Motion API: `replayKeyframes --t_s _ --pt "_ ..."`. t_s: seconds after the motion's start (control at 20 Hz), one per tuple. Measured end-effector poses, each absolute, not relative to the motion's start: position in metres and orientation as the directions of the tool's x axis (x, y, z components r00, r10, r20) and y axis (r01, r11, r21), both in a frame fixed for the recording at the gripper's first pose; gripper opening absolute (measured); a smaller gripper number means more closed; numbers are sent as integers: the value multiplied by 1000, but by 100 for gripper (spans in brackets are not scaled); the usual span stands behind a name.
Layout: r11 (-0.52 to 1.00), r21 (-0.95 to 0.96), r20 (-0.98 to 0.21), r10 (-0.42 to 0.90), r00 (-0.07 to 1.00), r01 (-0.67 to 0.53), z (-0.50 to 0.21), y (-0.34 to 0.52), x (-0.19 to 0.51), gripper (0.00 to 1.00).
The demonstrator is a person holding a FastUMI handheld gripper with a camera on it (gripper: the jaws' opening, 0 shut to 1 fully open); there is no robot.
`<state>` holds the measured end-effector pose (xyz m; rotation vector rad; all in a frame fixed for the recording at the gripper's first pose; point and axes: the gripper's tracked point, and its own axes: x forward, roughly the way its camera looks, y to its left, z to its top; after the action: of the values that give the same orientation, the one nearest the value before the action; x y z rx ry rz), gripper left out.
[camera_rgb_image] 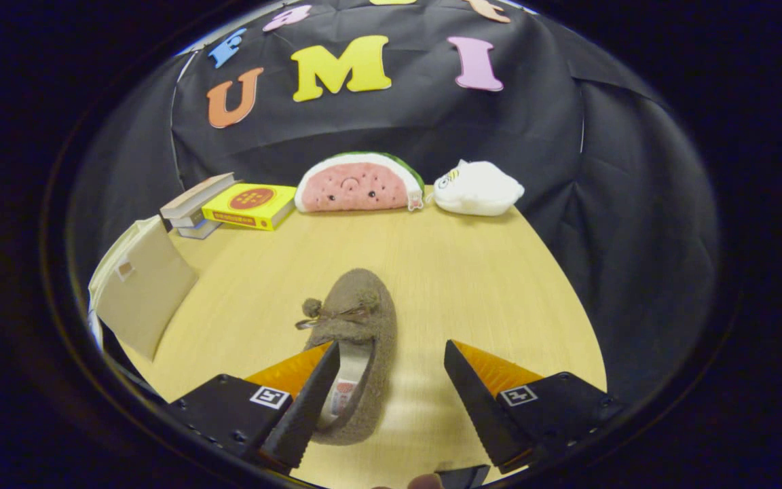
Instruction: Open the storage box then place both shoes into the box .Put the left shoe in first, then the right shoe, with the right side of both shoes facing outward in a uniform manner.
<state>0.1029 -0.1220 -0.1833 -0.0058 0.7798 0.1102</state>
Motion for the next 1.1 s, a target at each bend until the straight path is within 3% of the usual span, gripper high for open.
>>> replayKeyframes --t_s 0.15,0.2,0.3,0.5,0.6,1.1 --pt "994 25 -732 91 675 -107 -199 -118 113 94" --pt "993 39 -742 101 663 -107 -204 -114 117 80" --pt "993 60 -757 112 643 -102 -213 -108 120 66" --pt "996 69 -768 89 634 -57 -218 -110 125 5" --pt "995 99 -768 98 633 -34 -216 -110 124 0" --pt "946 318 -714 202 671 54 -151 -53 97 0"
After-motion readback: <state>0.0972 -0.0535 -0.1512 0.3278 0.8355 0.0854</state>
